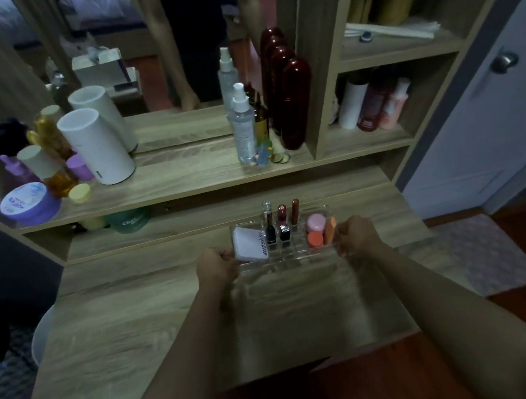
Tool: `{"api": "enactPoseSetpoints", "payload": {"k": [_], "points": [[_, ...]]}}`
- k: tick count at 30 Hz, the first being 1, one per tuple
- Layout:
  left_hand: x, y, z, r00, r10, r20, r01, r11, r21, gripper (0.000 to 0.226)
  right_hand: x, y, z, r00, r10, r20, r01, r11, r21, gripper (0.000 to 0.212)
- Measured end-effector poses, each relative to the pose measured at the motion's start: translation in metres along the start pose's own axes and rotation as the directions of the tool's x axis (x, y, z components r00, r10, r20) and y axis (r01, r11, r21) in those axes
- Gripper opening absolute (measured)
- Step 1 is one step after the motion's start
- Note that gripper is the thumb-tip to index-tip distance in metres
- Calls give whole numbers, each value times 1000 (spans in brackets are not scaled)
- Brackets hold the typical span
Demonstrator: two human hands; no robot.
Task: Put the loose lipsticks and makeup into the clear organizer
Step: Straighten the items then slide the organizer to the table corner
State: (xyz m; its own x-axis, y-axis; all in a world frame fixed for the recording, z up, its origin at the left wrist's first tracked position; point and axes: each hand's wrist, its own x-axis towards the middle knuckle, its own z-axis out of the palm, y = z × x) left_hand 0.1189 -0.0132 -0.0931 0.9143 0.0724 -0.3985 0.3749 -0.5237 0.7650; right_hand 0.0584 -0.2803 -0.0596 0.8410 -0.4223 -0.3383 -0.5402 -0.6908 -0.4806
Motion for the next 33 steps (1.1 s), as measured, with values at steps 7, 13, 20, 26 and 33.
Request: {"api": "enactPoseSetpoints", "payload": {"k": [7, 13, 20, 26, 33], "points": [[-12, 30, 46, 998, 54, 18, -55, 997, 52, 23, 17, 40, -32, 999, 27, -21, -28, 998, -54, 18], [-24, 54, 74, 992, 114, 46, -119, 985, 127, 12, 31, 68, -53, 998, 6, -65, -9, 999, -46, 20], [-32, 72, 95, 992, 109, 59, -118, 979, 168, 16, 39, 88, -70, 998, -2, -64, -4, 995, -95, 21], [-39, 81, 112, 995, 84, 62, -92, 985, 149, 12, 43, 101, -81, 997, 53, -50, -57, 994, -89, 24], [-47, 88, 128, 993, 101, 54, -108, 983, 148, 13, 48, 113, -89, 994, 81, -80, -86, 994, -72, 24]]}}
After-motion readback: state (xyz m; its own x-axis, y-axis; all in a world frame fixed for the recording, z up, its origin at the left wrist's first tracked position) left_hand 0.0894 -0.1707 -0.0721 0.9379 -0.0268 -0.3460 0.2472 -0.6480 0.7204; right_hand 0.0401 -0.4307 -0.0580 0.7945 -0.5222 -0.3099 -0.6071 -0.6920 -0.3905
